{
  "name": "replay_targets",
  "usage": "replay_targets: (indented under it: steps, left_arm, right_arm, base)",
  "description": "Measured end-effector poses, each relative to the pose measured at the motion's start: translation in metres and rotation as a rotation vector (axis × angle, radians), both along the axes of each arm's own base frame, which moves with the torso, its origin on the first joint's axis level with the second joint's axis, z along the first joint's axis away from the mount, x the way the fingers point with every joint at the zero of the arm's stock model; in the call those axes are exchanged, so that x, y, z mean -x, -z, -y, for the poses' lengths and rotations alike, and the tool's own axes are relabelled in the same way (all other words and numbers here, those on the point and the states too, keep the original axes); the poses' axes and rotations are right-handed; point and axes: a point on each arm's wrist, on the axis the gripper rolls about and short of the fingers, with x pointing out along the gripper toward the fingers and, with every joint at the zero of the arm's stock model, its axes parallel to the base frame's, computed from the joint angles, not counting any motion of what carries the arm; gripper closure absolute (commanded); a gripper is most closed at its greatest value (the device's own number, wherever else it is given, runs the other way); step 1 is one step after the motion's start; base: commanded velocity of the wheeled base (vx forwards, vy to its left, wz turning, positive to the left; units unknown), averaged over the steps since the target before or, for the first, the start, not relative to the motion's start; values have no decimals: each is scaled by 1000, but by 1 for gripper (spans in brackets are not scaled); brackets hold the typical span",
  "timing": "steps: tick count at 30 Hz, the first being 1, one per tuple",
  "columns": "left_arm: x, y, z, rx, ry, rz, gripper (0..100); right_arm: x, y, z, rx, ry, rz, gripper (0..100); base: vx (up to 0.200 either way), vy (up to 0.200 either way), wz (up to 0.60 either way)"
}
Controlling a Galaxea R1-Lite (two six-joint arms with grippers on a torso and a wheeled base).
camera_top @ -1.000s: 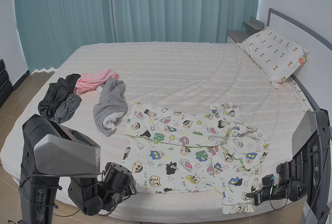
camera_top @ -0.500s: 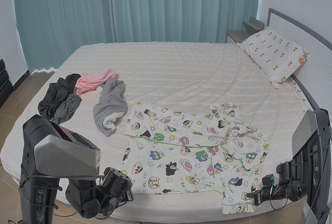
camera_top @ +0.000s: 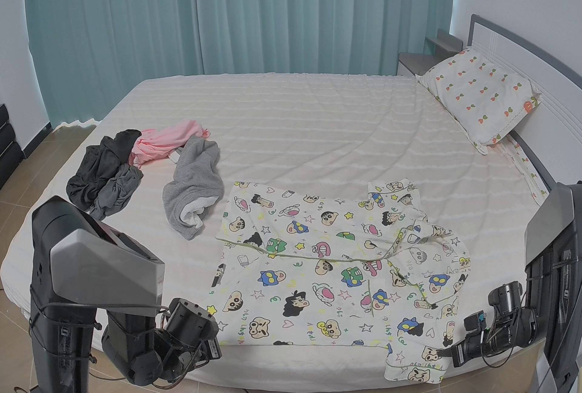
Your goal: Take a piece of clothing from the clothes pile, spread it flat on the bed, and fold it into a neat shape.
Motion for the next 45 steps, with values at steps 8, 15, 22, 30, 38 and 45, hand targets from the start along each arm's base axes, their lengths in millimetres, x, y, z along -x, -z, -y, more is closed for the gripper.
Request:
replay_targets:
  steps: [8,15,22,30,38,45]
  left_arm:
    - [8,-1,-4,-12,0,-22,100]
    - [6,-2,-3,-1,-1,-4,0]
    - [8,-2,-4,-5,-3,-7,0]
    - [15,-27,-14,42,-24,67,0]
    - [-4,-66,-29,132,-105,239,0]
    - [-42,-93,-28,211,-170,374,0]
  right_arm:
    - [6,-9,0,9,-20,-35,100]
    - [5,-15,-1,19,-30,-14,0]
    - [6,-17,-1,22,-31,-19,0]
    - [7,-31,4,-7,-10,9,0]
    - [1,-56,8,-123,-11,163,0]
    - [-13,-73,-3,-269,110,202,0]
  base:
    - [0,0,0]
    - [0,0,0]
    - [0,0,0]
    - [0,0,0]
    - [0,0,0]
    - [0,0,0]
